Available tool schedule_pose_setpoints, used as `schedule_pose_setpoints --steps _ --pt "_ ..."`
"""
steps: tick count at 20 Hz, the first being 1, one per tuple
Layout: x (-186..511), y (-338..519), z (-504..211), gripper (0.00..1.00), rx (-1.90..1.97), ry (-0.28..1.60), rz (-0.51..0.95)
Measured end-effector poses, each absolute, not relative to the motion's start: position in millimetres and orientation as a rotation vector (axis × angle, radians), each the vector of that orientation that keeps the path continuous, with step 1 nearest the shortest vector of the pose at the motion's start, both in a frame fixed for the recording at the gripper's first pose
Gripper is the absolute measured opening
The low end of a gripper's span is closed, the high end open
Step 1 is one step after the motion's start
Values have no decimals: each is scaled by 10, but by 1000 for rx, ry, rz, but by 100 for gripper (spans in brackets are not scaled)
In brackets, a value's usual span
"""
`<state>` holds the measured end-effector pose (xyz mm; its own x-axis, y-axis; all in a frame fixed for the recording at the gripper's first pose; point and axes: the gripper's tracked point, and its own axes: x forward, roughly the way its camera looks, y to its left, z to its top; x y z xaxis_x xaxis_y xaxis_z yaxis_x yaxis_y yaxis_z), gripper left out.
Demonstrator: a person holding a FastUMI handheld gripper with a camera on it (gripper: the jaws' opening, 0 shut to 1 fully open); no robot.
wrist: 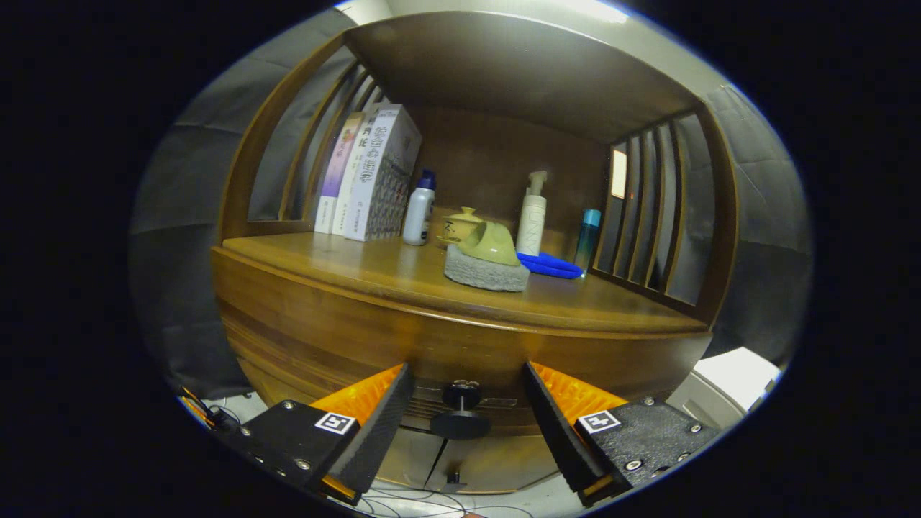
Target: Pull open the drawer, take out the items inside it, and place them on the countertop above the cabinet.
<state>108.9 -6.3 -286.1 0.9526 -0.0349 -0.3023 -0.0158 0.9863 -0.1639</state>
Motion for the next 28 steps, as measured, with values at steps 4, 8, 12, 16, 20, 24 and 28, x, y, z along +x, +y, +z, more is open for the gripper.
schedule_pose_setpoints --steps 4,8,12,16,20,24,28 --pt "989 -81 -2291 95 -176 248 34" --pt "768 -14 -1424 95 -58 156 44" --pt "426 -93 -508 95 -6 64 32" --pt "-3 126 -119 94 42 59 90" --pt "-281 247 25 94 15 69 76" --pt "-478 352 40 95 69 92 38" --pt "-527 248 -4 95 69 106 -14"
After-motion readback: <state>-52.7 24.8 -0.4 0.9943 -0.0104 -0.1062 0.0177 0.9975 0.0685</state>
